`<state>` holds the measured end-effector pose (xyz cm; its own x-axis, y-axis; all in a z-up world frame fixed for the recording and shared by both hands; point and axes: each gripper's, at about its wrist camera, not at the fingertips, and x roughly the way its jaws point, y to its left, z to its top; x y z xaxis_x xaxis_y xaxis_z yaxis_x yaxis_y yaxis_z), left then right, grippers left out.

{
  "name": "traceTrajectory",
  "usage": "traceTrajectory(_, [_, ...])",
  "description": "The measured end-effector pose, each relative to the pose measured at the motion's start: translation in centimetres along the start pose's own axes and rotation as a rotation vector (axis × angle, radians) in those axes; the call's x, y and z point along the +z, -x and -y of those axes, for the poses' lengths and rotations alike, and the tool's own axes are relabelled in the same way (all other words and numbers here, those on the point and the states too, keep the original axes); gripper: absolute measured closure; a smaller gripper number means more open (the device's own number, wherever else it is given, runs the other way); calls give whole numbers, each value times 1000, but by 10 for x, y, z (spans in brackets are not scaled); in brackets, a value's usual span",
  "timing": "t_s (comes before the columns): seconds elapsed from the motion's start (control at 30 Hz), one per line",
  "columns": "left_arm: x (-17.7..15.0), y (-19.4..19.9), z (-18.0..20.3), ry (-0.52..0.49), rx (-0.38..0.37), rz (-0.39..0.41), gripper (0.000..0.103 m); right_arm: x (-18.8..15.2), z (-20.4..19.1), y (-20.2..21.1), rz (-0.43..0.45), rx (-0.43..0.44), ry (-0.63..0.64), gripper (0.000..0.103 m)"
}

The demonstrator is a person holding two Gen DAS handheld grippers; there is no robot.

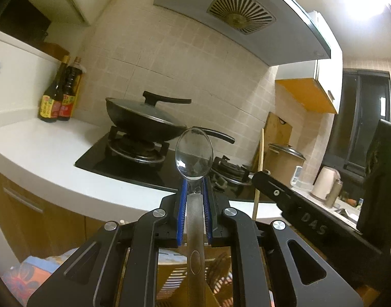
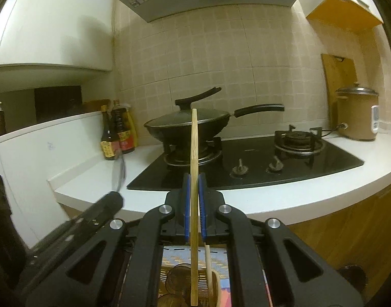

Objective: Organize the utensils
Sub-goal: 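Lift clear spoon into basket with left tool while right tool drops chopstick in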

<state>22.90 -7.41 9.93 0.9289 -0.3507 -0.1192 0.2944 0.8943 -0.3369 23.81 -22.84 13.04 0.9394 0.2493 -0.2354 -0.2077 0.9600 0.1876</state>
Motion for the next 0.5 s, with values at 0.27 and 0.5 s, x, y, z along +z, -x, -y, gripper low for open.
traceTrajectory(0.27, [-11,12,-16,27,3,-36,81,-16,8,9,-73,43,-12,96])
traceTrajectory(0.5, [-6,59,-25,5,-21,-83,48,-34,6,50,-107,53,-34,54])
